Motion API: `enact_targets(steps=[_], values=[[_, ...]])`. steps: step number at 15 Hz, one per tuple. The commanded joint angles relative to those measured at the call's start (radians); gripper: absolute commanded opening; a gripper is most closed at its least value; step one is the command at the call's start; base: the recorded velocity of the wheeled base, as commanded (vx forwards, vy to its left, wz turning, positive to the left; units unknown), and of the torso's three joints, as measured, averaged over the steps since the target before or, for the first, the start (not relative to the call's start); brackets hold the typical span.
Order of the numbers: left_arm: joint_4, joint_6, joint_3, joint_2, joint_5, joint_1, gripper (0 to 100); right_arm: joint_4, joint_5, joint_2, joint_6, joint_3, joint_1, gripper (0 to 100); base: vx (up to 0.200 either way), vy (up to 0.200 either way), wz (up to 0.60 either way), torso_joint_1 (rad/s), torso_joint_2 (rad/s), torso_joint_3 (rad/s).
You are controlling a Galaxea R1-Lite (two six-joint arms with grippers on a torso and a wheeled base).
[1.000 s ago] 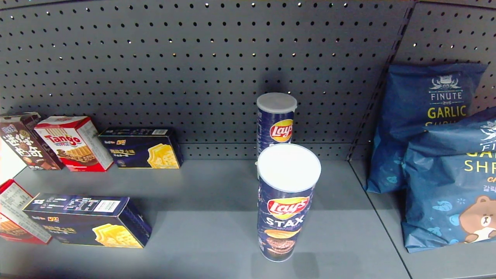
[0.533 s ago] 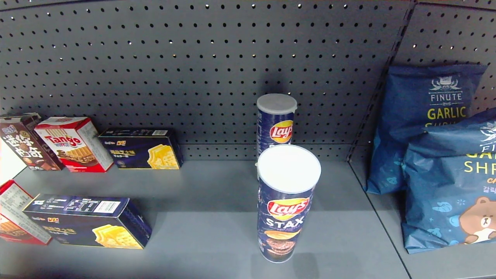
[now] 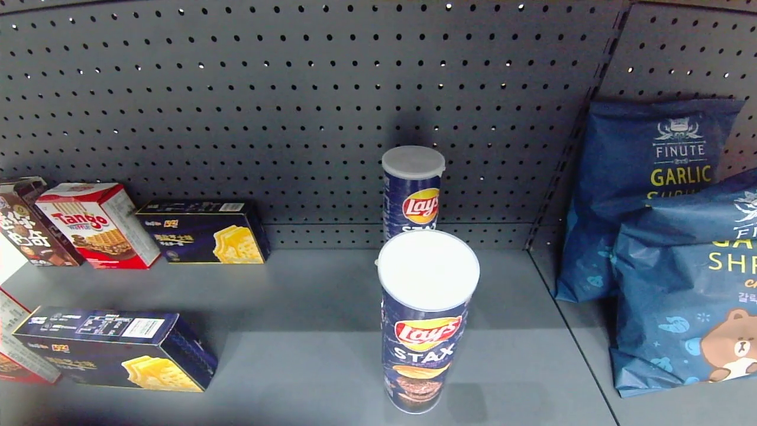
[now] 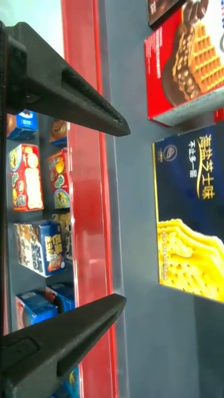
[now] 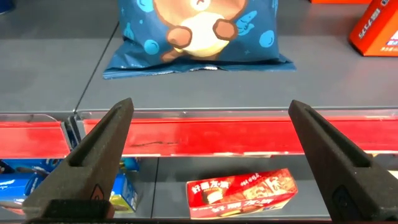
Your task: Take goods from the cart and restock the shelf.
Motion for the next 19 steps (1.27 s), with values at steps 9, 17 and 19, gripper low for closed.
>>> enact_targets(steps=[9, 17, 19], values=[[0.0, -0.001, 0.0, 0.001, -0.003, 0.0, 100, 0.0, 0.0, 0.001, 0.0, 0.0, 0.0, 100, 0.0, 0.0, 0.0, 0.0, 0.0, 0.0], [0.0, -0.001, 0.0, 0.001, -0.003, 0.0, 100, 0.0, 0.0, 0.001, -0.002, 0.0, 0.0, 100, 0.0, 0.0, 0.0, 0.0, 0.0, 0.0], [0.0, -0.001, 0.0, 0.001, -0.003, 0.0, 100, 0.0, 0.0, 0.001, -0.002, 0.0, 0.0, 100, 0.0, 0.0, 0.0, 0.0, 0.0, 0.0]])
